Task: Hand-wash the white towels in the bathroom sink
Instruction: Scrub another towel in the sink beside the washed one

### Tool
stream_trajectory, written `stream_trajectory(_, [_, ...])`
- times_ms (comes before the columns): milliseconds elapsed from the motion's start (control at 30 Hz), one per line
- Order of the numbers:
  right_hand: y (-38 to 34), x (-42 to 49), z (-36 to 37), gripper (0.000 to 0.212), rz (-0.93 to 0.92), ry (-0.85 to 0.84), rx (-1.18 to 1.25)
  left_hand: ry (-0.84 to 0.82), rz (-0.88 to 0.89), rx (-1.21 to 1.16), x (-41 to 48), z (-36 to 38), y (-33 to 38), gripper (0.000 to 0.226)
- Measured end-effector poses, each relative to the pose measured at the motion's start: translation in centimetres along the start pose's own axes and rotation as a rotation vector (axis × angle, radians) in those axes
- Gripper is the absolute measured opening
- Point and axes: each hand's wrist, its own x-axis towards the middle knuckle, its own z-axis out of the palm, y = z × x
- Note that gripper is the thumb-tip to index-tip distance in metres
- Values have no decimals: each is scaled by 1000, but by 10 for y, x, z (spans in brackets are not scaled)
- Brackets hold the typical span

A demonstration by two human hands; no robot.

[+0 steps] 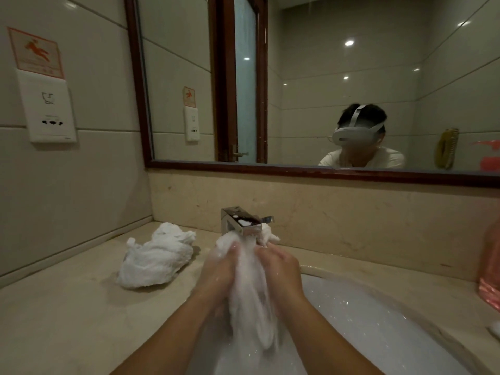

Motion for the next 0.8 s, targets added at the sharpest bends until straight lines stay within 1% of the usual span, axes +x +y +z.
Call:
stream_trajectory(33, [4, -1, 0, 15, -8, -43, -53, 19, -27, -17, 0, 0, 2, 38])
stream_trajectory(67, [8, -3, 2, 26, -5, -98, -94, 32, -61, -65, 2, 2, 1, 39])
stream_trajectory(133, [17, -5, 7, 59, 45, -187, -125, 45, -103, -205, 2, 4, 0, 44])
stream_trajectory(167, [20, -3, 8, 66, 60, -207, -122, 33, -96, -265, 0, 4, -1, 43])
stream_trajectory(200, [20, -3, 7, 65, 35, -217, -124, 3, -84, -295, -1, 5, -2, 41])
stream_trajectory(233, [19, -3, 6, 59, 4, -221, -135, -35, -71, -300, -1, 5, -4, 39])
stream_trajectory(267, [17, -2, 5, 55, -22, -211, -130, -71, -59, -286, -2, 4, -4, 36])
stream_trajectory(300, [17, -1, 5, 60, -29, -168, -123, -104, -41, -282, -2, 4, -6, 32])
stream_trajectory(367, [19, -1, 10, 80, 50, -20, -128, -156, -19, -271, -5, 4, -7, 29])
stream_trajectory(400, [20, -1, 12, 83, 86, 37, -116, -171, -5, -252, -7, 3, -7, 28])
stream_trajectory(467, [19, 3, 16, 81, 96, 106, -50, -199, 26, -197, -10, 2, -6, 33])
stream_trajectory(533, [12, 3, 17, 62, 68, 130, 47, -267, 7, -196, -15, 0, -6, 43])
stream_trajectory(600, [6, 1, 14, 41, 30, 84, 131, -305, -24, -244, -19, -1, -7, 38])
stream_trajectory(667, [3, 0, 11, 26, 6, 10, 200, -296, -5, -267, -17, 0, -8, 34])
stream_trajectory(733, [-1, -3, 7, 19, -16, -49, 218, -228, 13, -248, -15, 0, -3, 28])
stream_trajectory(800, [-2, -5, 5, 23, -40, -38, 145, -209, -60, -301, -15, 2, 2, 33])
